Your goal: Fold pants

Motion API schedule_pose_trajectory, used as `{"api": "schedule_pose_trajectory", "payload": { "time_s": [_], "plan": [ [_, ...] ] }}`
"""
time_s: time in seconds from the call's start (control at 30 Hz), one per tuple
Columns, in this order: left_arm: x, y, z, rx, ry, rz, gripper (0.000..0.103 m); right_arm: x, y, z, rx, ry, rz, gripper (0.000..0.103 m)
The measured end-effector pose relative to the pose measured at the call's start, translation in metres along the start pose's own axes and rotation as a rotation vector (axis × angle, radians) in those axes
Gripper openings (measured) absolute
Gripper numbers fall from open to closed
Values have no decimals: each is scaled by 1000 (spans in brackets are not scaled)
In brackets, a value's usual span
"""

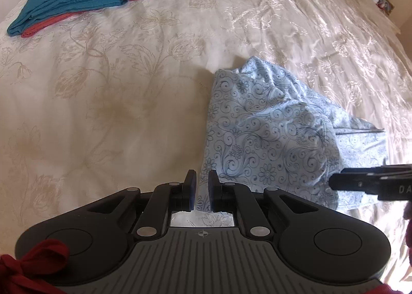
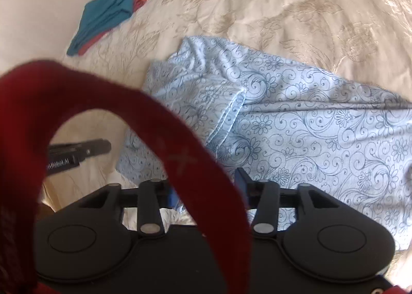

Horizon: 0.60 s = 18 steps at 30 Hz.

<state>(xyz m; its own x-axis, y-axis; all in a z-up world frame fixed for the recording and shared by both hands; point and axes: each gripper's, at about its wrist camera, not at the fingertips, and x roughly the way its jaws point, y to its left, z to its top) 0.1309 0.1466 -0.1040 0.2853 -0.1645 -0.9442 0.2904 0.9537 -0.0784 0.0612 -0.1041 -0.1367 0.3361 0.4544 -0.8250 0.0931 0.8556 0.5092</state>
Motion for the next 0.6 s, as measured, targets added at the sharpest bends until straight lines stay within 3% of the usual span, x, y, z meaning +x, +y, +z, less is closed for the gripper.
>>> {"api": "schedule_pose_trajectory", "payload": {
  "time_s": [0.1,0.47,0.5,0.57,0.6],
  "plan": [
    [2,-2,-1,14,9,-2,10,-1,-6,2,40,-42,23,62],
    [10,6,3,21,36,27,10,33,1,11,114,-19,87,62],
    [10,7,3,21,37,30,10,34,3,12,121,-22,96,59],
    [11,8,4,19,37,35,10,35,9,14,112,-24,88,38],
    [10,9,5,18,36,37,10,33,13,15,92,-32,76,19]
  ]
}}
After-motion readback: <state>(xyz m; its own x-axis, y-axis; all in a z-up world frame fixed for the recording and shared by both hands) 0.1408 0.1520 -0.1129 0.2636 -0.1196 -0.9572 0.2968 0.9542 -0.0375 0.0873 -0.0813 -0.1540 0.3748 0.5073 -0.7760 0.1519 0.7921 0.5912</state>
